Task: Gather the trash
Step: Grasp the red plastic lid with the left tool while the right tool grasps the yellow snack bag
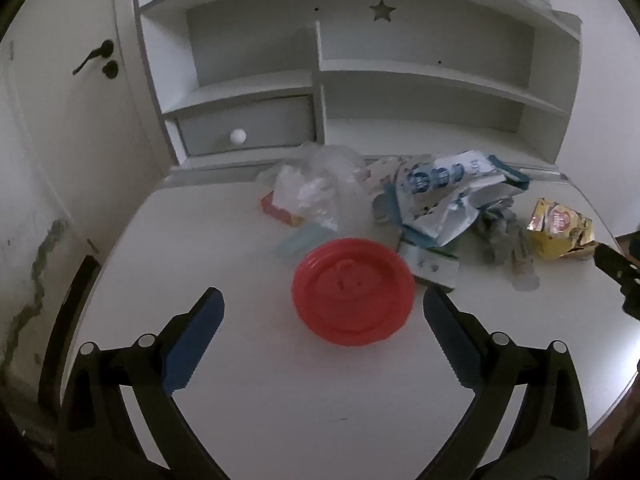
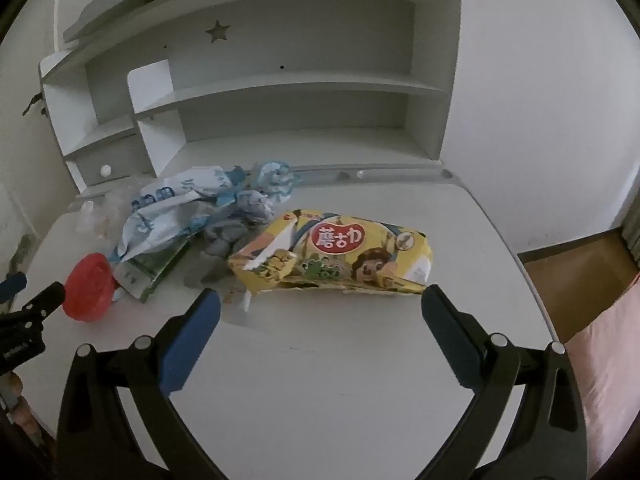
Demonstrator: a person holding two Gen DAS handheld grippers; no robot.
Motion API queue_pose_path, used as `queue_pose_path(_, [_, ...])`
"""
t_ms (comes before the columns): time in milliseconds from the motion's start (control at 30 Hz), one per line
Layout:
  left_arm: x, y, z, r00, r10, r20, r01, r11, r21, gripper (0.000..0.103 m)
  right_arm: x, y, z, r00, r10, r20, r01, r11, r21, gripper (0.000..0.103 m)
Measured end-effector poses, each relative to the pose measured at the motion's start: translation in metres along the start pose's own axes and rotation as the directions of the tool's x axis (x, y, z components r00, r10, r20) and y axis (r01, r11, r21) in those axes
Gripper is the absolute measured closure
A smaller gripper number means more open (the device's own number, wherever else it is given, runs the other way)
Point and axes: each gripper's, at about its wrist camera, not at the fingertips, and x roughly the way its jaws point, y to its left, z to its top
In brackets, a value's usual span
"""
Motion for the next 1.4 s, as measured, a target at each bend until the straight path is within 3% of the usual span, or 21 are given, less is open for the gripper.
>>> queue_pose_path(367, [0.01,0.009,-0.001,0.999,-0.035,-0.027,0.034,0.999,-0.017,0.006,0.006,-0.005,-0.006,1.0,0.008,-0.014,-0.008,1.0,0.008,0.006])
queue_pose_path(933, [0.004,-0.004,-0.002,0.999,-0.013,-0.036,0.014,1.0,0.012,0.006,0.004,-0.006,-0.011,1.0,0.006,-0.017,-0.006,1.0,0.011,0.006])
queue_pose_path(1400, [0.015,-0.003,-0.004,0.995,-0.092,-0.048,0.091,0.996,-0.026,0.006,0.006,-0.004,-0.016,0.999,-0.034,-0.024,0.033,0.999,-0.025,0.006])
